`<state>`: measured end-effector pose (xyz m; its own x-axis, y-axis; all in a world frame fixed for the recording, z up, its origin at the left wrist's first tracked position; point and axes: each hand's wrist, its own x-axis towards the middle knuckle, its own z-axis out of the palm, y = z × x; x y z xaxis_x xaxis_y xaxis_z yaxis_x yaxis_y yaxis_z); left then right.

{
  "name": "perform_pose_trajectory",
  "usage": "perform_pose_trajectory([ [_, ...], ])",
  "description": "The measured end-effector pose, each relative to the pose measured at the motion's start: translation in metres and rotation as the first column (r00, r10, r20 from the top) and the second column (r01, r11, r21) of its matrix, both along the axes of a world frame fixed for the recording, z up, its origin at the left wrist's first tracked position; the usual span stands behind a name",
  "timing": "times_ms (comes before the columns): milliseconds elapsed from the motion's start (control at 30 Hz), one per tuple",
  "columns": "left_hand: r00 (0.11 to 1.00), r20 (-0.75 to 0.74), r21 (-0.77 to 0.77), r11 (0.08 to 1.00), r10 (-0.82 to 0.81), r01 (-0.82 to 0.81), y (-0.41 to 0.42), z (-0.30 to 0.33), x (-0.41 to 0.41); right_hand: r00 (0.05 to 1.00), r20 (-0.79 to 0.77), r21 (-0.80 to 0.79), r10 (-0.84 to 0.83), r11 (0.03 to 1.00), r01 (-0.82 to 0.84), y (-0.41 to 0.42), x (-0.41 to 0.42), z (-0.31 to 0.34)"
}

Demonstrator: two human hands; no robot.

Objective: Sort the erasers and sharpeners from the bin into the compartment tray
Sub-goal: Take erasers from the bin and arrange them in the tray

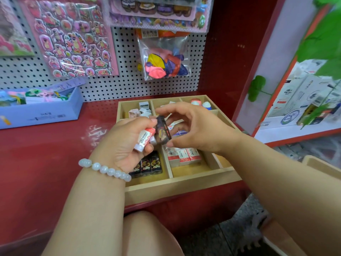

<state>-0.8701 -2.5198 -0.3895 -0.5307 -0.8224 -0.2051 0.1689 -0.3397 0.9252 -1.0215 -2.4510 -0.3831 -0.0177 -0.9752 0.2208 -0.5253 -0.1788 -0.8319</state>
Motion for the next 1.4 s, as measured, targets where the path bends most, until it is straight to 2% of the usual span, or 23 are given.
perform_pose_trajectory([
  [167, 0.995, 0.0, 0.01, 0.995, 0.1, -0.1, -0.006, 0.002, 0.009, 0.943, 0.331, 0.041, 0.02, 0.999, -0.035, 0.008, -0.007, -0.004],
  [300, 0.991, 0.053, -0.087, 0.989, 0.123, -0.118, -0.007, 0.007, 0.02, 0.907, 0.419, 0.082, 0.041, 0.993, -0.083, 0.01, -0.004, -0.009],
  [433, 0.975, 0.2, -0.259, 0.965, 0.101, -0.047, -0.009, 0.013, 0.041, 0.912, 0.409, 0.099, 0.023, 0.993, -0.069, 0.008, 0.011, -0.011],
  [533, 0.939, 0.21, -0.319, 0.927, 0.271, -0.197, -0.024, 0.009, 0.058, 0.955, 0.295, 0.127, -0.018, 0.992, -0.021, 0.0, 0.035, -0.011],
  [633, 0.908, 0.195, -0.33, 0.897, 0.371, -0.295, -0.034, 0.003, 0.066, 0.999, 0.021, 0.143, -0.049, 0.989, 0.046, -0.012, 0.057, -0.017],
  [700, 0.91, 0.178, -0.322, 0.896, 0.374, -0.305, -0.036, 0.001, 0.067, 0.986, -0.164, 0.141, -0.02, 0.989, 0.043, -0.016, 0.065, -0.024],
  [800, 0.934, 0.163, -0.305, 0.916, 0.319, -0.26, -0.032, 0.002, 0.066, 0.905, -0.424, 0.097, 0.031, 0.995, 0.011, -0.016, 0.07, -0.029],
  [900, 0.976, 0.117, -0.253, 0.956, 0.184, -0.15, -0.026, 0.005, 0.064, 0.875, -0.485, 0.037, 0.004, 0.999, 0.016, -0.017, 0.071, -0.028],
  [1000, 0.983, 0.147, -0.275, 0.959, 0.108, -0.065, -0.025, 0.003, 0.066, 0.852, -0.522, 0.018, -0.045, 0.998, 0.064, -0.017, 0.072, -0.027],
  [1133, 0.966, 0.227, -0.331, 0.943, 0.124, -0.043, -0.03, -0.003, 0.066, 0.855, -0.519, 0.045, 0.0, 0.999, 0.027, -0.015, 0.072, -0.026],
  [1267, 0.963, 0.232, -0.348, 0.936, 0.133, -0.046, -0.032, -0.006, 0.065, 0.764, -0.645, 0.069, 0.008, 0.996, 0.048, -0.013, 0.067, -0.024],
  [1400, 0.969, 0.215, -0.345, 0.938, 0.12, -0.04, -0.032, -0.006, 0.064, 0.789, -0.615, 0.062, -0.016, 0.996, 0.069, -0.017, 0.071, -0.028],
])
